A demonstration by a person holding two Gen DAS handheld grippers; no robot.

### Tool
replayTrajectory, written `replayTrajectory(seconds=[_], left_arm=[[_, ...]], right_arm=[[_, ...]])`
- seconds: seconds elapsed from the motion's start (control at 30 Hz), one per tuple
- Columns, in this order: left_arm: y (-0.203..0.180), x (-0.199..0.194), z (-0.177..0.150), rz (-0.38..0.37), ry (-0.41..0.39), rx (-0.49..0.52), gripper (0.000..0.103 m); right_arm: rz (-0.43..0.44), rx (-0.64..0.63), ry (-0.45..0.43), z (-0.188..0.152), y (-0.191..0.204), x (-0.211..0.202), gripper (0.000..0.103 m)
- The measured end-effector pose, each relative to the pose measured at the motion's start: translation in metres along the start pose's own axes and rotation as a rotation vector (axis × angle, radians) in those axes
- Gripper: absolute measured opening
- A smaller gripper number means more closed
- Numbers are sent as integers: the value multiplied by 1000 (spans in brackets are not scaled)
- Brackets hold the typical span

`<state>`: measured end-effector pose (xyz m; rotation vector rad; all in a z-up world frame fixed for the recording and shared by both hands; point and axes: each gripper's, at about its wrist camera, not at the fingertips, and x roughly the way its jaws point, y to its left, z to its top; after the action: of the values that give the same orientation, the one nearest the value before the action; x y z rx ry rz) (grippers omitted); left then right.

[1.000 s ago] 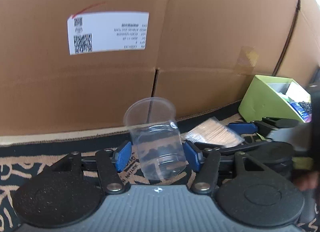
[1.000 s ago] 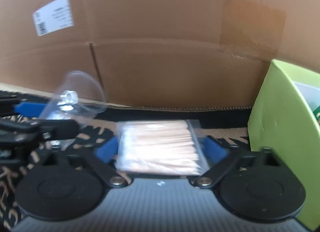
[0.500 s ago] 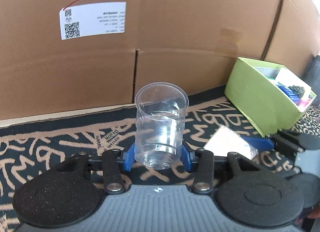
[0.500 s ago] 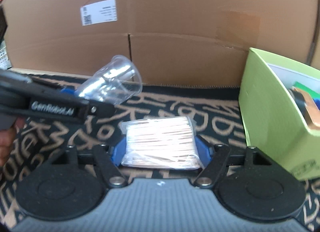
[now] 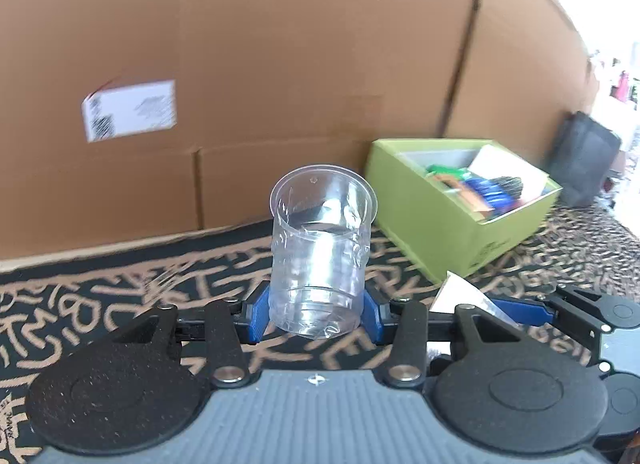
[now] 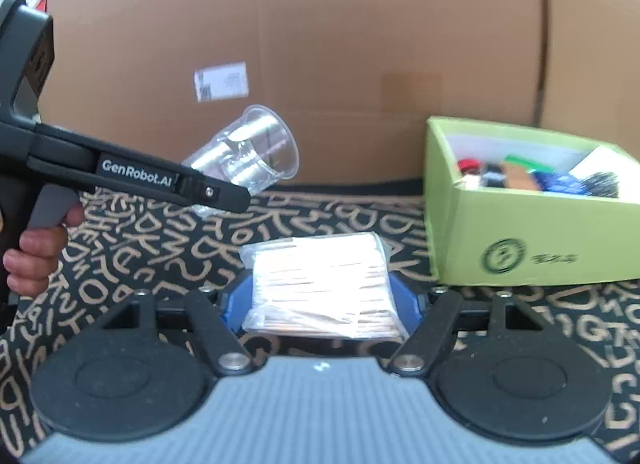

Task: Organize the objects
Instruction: 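Carry stick bag and clear cup into the lime-green box and open both tools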

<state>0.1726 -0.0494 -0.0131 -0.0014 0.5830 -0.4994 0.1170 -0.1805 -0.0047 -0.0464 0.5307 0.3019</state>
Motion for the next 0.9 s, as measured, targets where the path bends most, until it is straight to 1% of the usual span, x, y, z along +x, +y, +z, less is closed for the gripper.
replayTrajectory(seconds=[0.23, 0.3, 0.5, 0.6, 0.7, 0.8, 0.9], left_arm=[[-43, -8, 21, -96, -49, 36, 48], [-57, -6, 28, -125, -58, 46, 48], [-94, 11, 51, -177, -81, 62, 48], [-111, 24, 61, -171, -89, 66, 48], [-125, 43, 70, -161, -85, 62, 48], [-130, 63, 77, -145, -78, 55, 48], [-132, 80, 84, -135, -57, 53, 48]], right_arm=[[-84, 14, -114, 15, -32, -51, 71], [-116, 12, -144, 20, -42, -63, 71], [-217, 12, -205, 36, -78, -84, 71], [-265, 15, -220, 43, -96, -85, 71], [-304, 20, -224, 49, -116, -77, 71], [-332, 10, -216, 56, -133, -65, 71], [-349, -14, -210, 65, -145, -44, 71]])
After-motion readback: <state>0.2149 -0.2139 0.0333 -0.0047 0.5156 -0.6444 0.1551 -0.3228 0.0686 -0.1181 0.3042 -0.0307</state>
